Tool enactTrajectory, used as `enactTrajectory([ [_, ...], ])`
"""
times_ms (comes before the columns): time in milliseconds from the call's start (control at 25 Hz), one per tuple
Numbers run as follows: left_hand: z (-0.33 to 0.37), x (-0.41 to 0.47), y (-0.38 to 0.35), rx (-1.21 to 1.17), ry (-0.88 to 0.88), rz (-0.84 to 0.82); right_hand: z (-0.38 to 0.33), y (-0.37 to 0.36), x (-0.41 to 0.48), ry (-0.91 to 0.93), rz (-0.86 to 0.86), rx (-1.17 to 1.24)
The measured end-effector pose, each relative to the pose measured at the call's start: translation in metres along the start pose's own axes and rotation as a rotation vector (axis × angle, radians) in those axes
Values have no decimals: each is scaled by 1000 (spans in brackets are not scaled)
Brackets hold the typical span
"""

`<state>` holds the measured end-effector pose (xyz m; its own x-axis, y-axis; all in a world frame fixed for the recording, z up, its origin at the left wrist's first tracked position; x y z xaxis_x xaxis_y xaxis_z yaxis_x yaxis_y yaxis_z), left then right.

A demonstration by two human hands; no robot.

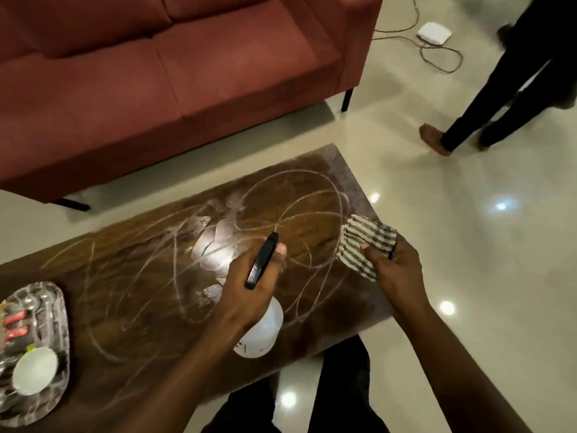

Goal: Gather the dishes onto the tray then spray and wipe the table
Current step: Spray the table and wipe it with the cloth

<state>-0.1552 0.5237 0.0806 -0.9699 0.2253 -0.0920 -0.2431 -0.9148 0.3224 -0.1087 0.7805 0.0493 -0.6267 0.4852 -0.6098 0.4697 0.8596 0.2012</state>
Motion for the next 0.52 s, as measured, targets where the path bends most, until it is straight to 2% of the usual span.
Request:
enactTrajectory([
  [80, -11, 27, -31, 26, 10, 50, -2, 6, 55, 27, -44, -45],
  [320, -84, 149, -131, -49, 113, 107, 17, 16, 234, 173, 20, -219],
  [520, -116, 204, -170, 2, 162, 70, 15, 1, 301, 286, 51, -302],
])
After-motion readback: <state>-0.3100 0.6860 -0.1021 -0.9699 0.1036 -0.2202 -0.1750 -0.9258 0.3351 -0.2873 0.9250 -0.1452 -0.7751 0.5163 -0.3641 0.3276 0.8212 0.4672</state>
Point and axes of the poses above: each hand's wrist, its own x-axis towards the middle knuckle, its own y-axis out of the back of the hand, z = x × y, the point moved 2 cm from there along x, towards the middle knuckle, and after that the axes turned 12 degrees about -y, right-handed, at the moved point
